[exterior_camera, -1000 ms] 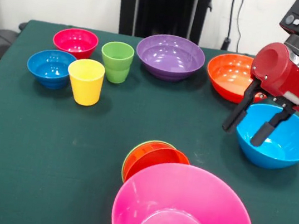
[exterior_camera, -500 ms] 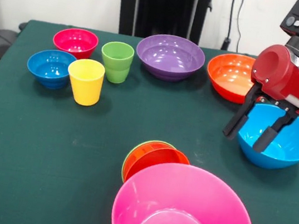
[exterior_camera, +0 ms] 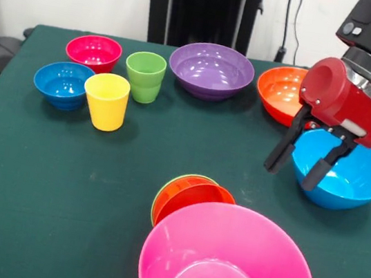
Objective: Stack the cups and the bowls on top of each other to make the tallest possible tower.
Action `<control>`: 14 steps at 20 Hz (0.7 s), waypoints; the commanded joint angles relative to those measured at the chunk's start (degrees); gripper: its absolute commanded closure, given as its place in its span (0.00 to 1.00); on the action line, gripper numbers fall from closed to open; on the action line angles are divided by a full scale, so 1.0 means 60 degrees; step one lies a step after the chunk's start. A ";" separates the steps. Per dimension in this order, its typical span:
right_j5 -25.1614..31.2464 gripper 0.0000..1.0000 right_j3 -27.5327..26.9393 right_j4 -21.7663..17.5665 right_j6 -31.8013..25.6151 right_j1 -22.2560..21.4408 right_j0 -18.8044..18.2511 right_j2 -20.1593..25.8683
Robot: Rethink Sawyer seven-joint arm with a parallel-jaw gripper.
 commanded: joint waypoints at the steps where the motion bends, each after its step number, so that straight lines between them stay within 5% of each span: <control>1: -0.0187 0.00 0.0643 -0.0951 -0.2794 0.0182 -0.0404 0.1381; 13: -0.1440 0.00 0.1468 -0.1526 -0.2135 -0.0151 -0.0605 0.1564; 14: -0.1525 1.00 0.1433 -0.1592 -0.2011 -0.0130 -0.0599 0.1556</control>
